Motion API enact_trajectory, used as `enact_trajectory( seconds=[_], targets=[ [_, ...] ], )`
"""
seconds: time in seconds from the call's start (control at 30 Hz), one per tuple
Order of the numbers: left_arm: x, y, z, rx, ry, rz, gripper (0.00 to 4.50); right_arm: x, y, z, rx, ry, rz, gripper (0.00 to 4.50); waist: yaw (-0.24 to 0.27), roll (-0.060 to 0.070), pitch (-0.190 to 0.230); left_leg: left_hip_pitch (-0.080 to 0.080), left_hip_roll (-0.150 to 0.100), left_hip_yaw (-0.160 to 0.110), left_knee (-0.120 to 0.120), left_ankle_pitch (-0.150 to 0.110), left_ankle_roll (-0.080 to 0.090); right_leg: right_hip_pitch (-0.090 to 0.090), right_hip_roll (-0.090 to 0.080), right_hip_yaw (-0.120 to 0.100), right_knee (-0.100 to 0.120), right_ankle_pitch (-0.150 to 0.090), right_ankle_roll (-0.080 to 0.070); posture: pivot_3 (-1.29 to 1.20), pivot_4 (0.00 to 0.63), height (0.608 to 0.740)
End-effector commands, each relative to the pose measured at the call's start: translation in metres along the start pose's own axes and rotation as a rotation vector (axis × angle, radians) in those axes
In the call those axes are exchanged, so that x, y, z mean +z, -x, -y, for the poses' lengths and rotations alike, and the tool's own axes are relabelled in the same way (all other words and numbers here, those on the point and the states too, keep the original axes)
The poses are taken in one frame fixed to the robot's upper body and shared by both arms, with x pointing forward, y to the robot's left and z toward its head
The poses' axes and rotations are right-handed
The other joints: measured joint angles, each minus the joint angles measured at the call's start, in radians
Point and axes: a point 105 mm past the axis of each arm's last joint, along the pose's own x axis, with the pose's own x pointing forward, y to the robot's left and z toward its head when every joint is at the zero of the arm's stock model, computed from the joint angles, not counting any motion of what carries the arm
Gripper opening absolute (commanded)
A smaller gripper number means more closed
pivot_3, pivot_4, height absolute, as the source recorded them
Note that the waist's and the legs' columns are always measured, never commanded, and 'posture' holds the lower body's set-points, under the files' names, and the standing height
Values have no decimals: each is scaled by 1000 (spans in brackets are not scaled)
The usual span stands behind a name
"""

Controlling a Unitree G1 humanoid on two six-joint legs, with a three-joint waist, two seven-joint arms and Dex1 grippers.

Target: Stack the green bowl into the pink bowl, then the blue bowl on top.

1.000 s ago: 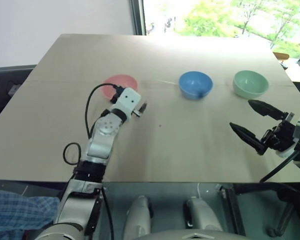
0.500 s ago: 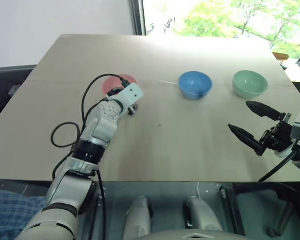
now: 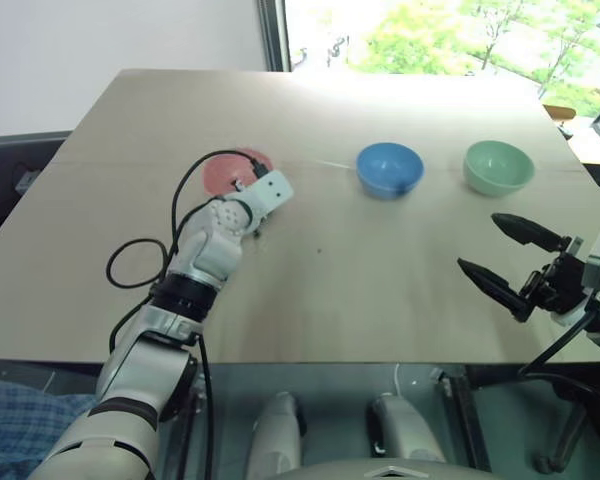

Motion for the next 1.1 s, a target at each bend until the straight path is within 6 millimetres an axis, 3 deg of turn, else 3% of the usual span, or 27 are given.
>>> enact_trajectory(
  seconds=[0.03,0.17,0.23,0.3,0.4,0.67,0.8,1.1],
  targets=[
    [4,1,-9,26,-9,8,54,13,0,-2,1,51,40,4500,1,0,0,0,0,0,0,0,0,0,0,0,0,0,0,0,150,740],
    [8,1,-12,36,-16,37,54,12,1,-2,-2,49,36,4500,1,0,0,0,0,-1,0,0,0,0,0,-1,0,0,0,0,150,740],
    [26,4,-12,34,-45,139,54,11,1,-2,-3,49,33,4500,2,0,0,0,0,-1,1,0,0,0,0,-1,0,0,0,0,150,740],
    [49,9,-5,-37,43,265,54,11,2,-3,-5,48,31,4500,3,0,0,-1,0,-1,1,0,0,0,0,-1,0,0,0,0,150,740],
    [90,30,3,-102,29,508,54,10,1,-3,-7,47,34,4500,12,0,0,-4,0,-2,3,0,0,-1,0,-3,0,0,0,0,150,740],
    [135,78,33,-246,-106,854,54,7,0,-4,-14,45,37,4500,19,1,0,-8,0,-6,5,0,0,-2,0,-5,0,0,0,0,150,740],
    [138,97,60,-356,-210,949,54,6,2,-4,-22,47,33,4500,24,1,0,-8,0,-7,7,0,0,-2,0,-6,0,0,0,0,150,740],
    [125,120,94,-581,-324,1028,54,5,3,-3,-29,54,30,4500,24,1,-1,-9,0,-9,7,0,0,-1,0,-9,0,0,0,0,150,740]
  ],
)
